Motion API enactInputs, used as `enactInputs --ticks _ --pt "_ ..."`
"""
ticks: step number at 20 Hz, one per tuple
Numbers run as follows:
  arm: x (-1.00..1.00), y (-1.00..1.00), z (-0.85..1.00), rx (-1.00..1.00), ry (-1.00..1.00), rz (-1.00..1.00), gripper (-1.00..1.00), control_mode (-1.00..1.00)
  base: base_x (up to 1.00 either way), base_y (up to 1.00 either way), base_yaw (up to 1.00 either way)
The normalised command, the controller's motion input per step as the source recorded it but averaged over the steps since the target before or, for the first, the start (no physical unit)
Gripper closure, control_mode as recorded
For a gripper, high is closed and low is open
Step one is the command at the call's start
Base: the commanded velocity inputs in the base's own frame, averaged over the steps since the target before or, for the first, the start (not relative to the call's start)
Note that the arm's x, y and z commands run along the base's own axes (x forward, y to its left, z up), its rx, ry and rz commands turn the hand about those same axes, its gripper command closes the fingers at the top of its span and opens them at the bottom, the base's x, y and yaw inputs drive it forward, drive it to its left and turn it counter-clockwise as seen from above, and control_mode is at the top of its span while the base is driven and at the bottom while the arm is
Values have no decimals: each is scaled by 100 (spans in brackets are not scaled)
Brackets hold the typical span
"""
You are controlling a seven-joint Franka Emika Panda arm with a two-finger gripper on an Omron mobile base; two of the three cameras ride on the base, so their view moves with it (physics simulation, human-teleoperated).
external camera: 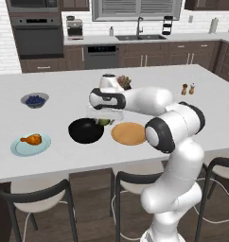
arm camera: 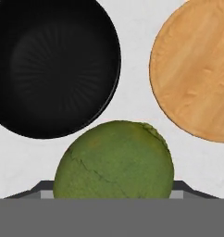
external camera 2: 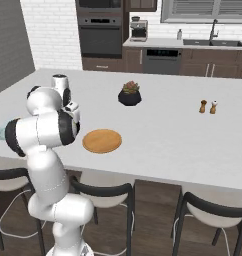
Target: Pick the chicken drumstick and lime from their plates and place them in the bowl. Then put the bowl in the fridge.
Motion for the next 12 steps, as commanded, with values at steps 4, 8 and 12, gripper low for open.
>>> enactInputs --ticks 4,8,12 --pt "80 36 -39 0 9 3 100 -100 0 0 0" --pt "78 33 -42 -2 11 1 100 -100 0 0 0" --pt "62 36 -31 -6 9 0 100 -100 0 0 0"
